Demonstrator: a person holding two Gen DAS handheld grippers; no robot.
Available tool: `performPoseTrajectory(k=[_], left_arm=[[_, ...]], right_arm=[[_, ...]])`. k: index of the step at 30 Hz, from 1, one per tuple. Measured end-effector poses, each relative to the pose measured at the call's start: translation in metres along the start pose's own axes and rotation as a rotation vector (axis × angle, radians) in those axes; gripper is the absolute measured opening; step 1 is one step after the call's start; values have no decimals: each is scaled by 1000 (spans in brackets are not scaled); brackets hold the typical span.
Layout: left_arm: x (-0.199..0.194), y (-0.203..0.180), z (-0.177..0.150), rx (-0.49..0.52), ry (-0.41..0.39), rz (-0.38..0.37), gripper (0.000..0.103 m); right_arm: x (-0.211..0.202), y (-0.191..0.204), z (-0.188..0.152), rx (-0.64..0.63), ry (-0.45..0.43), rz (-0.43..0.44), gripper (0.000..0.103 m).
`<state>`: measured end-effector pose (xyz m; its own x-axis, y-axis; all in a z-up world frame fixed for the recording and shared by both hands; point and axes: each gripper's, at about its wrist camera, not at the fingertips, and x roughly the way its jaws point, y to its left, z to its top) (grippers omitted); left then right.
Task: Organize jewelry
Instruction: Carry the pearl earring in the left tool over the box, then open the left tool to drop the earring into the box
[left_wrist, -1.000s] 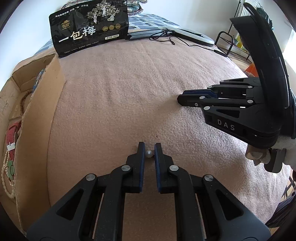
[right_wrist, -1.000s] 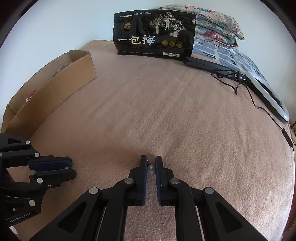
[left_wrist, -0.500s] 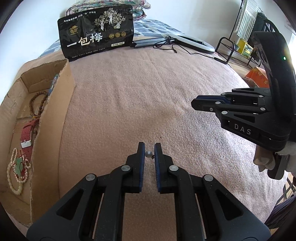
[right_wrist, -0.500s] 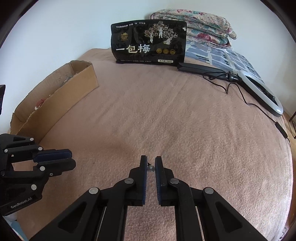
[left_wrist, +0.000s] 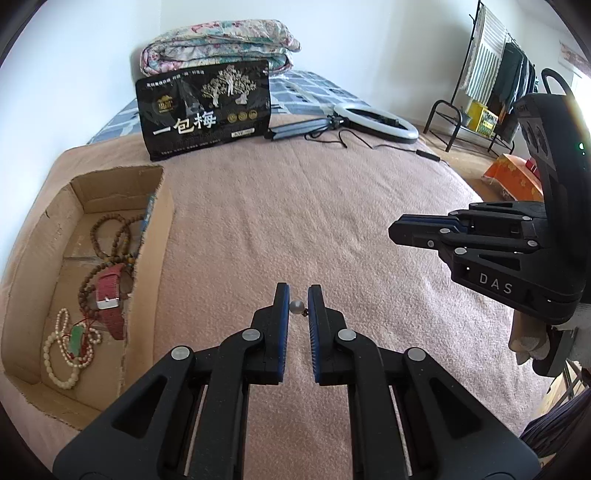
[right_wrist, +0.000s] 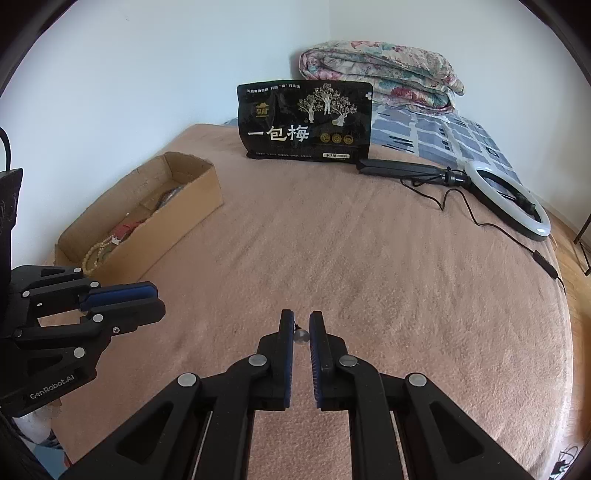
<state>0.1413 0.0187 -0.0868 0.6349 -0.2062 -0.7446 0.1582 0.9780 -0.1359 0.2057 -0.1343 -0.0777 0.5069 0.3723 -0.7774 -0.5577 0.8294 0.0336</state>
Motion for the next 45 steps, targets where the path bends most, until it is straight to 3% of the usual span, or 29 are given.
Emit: performPoseTrajectory(k=[10,23,35,45], left_arm=[[-39,17,3,-7,-79,16,9],[-79,72,0,-93,-153,67,9],[-102,127,-11,-171,-182,141,9],[-104,149,-16,-195,-175,178,9]], right_arm=[[-21,30,21,-28,-42,14,6],[-25,84,51,-81,-80,53,6],[-16,131,77,-117,-105,110,6],[7,160,98,-125,-101,141,6]])
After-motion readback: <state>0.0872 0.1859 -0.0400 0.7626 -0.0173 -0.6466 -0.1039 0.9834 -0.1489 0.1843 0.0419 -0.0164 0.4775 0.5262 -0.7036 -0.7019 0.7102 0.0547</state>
